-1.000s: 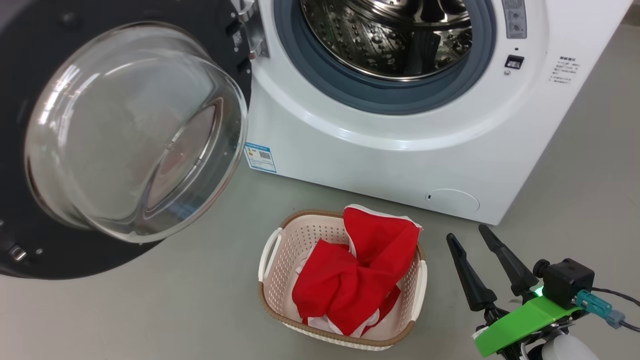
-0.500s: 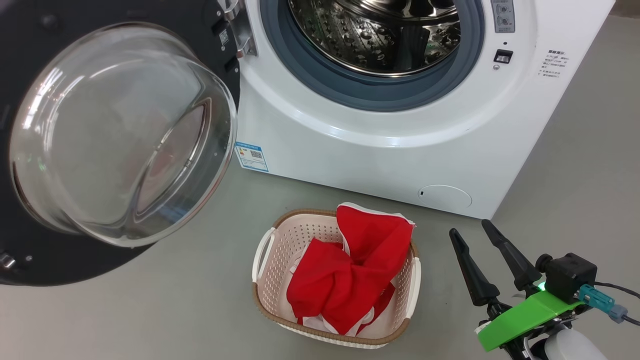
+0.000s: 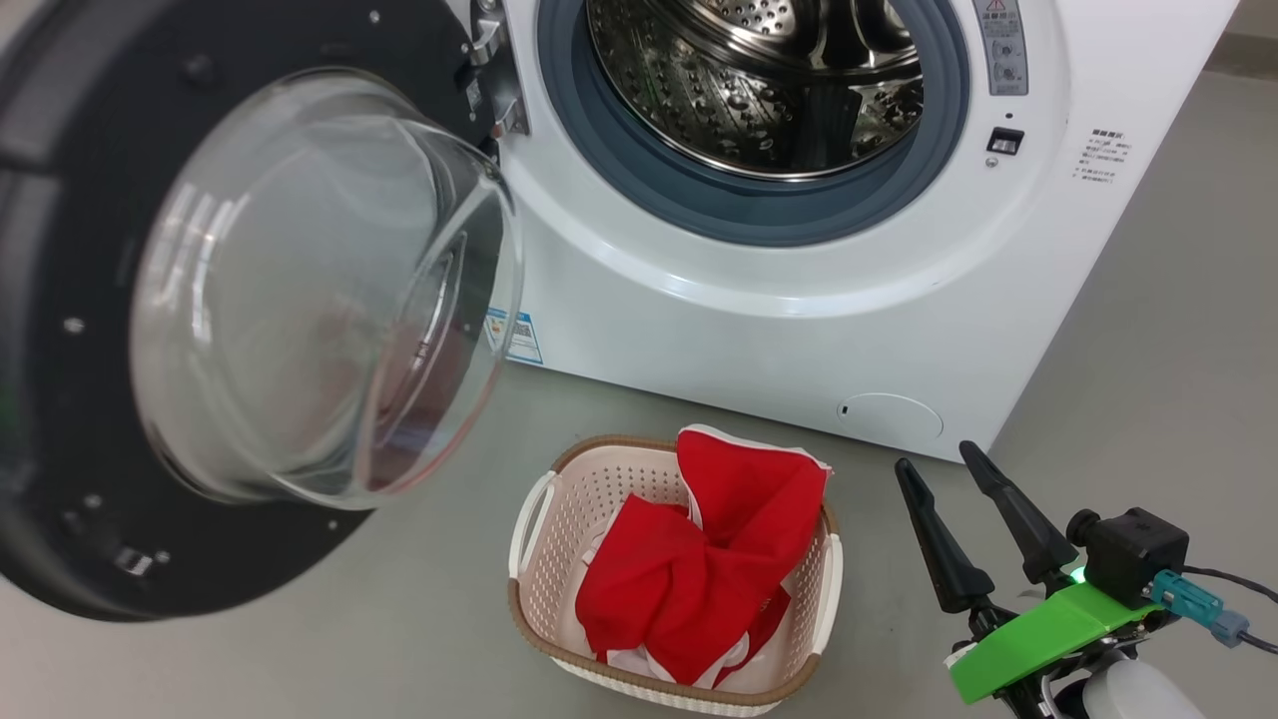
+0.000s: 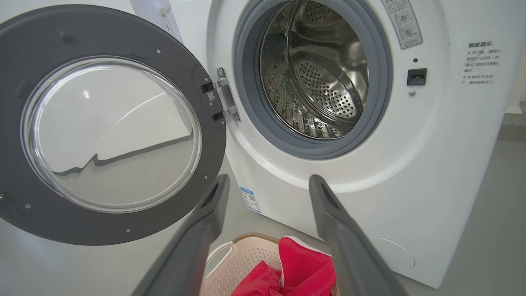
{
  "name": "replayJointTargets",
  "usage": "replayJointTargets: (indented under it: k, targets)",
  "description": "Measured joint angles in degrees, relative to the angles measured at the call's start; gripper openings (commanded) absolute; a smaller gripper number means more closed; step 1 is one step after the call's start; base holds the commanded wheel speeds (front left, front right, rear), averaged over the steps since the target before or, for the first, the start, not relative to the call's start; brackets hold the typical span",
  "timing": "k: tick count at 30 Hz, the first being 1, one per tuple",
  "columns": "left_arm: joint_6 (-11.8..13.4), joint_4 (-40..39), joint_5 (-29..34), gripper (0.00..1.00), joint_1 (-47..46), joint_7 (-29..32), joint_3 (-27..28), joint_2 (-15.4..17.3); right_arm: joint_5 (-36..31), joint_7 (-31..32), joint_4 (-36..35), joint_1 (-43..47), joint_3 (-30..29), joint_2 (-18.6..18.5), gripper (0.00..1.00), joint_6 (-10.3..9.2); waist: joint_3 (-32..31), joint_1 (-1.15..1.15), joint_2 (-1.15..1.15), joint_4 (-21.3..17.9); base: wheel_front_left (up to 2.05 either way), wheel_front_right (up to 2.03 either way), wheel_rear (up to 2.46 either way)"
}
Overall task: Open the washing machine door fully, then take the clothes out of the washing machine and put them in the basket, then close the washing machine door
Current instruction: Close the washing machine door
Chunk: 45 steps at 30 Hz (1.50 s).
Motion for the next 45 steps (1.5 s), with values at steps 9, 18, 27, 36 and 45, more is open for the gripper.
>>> replayJointTargets:
  k: [9, 18, 27, 36, 45]
  targets:
    - [1.3, -8.2, -2.1, 0.00, 4.7, 8.3, -1.6, -3.4, 0.0, 0.0, 0.0, 0.8, -0.4, 0.5, 1.00, 0.00, -1.9, 0.00, 0.00, 0.4, 0.00, 0.00, 0.00]
    - [4.7, -17.5, -3.6, 0.00, 9.0, 11.5, -1.3, -5.3, 0.0, 0.0, 0.1, 1.3, -0.5, 0.7, 1.00, 0.00, -3.1, 0.00, 0.00, 0.5, 0.00, 0.00, 0.00]
    - [8.8, -29.4, -4.5, 0.00, 14.8, 14.5, -2.6, -8.9, 0.0, 0.0, 0.1, 1.3, -0.4, 0.8, 1.00, 0.00, -4.0, 0.00, 0.00, 0.6, 0.00, 0.00, 0.00]
    - [11.8, -39.4, -5.6, 0.00, 19.5, 15.6, -3.2, -10.8, 0.1, 0.0, 0.2, 1.4, 0.0, 1.1, 1.00, 0.00, -4.3, 0.00, 0.00, -0.3, 0.00, 0.00, 0.00]
    - [13.4, -45.7, -5.1, 0.00, 22.5, 15.2, -5.0, -13.4, 0.2, 0.0, 0.3, 1.4, 0.6, 1.4, 1.00, 0.00, -4.6, 0.00, 0.00, -1.7, 0.00, 0.00, 0.00]
